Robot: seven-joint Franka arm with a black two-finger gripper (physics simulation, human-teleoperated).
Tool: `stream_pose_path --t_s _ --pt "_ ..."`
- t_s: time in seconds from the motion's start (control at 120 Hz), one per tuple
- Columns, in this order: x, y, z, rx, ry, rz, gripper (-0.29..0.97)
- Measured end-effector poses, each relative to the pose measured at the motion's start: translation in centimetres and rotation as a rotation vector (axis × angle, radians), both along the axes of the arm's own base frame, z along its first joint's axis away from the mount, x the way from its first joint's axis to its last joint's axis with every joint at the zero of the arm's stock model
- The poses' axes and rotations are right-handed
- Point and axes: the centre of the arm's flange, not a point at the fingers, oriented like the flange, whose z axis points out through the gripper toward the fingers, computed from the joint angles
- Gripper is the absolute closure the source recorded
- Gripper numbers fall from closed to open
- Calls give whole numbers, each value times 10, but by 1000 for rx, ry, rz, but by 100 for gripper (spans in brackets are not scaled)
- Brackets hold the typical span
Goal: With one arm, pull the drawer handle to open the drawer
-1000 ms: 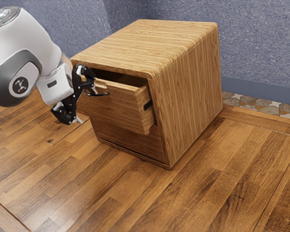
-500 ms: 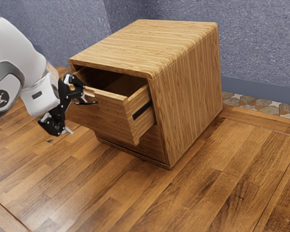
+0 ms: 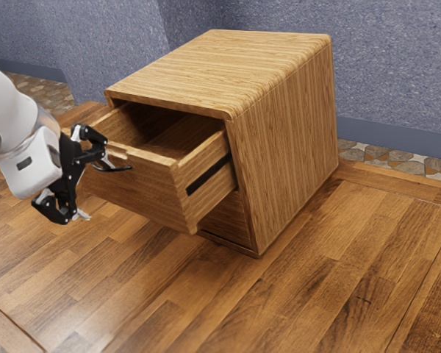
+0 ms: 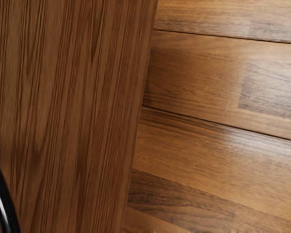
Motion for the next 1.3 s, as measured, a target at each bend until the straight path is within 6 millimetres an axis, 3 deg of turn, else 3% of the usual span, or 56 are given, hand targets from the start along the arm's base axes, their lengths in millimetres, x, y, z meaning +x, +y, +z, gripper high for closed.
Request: stream_pose_path --t_s 0.883,0.967,1.05,1.183,1.3 --pt "-45 2 -3 -22 -23 26 2" --pt "-48 0 10 -20 -58 22 3" --pt "-46 -9 39 -8 -113 9 2" --pt "-16 -21 52 -80 -127 23 1" --pt "0 -22 80 -143 -124 110 1"
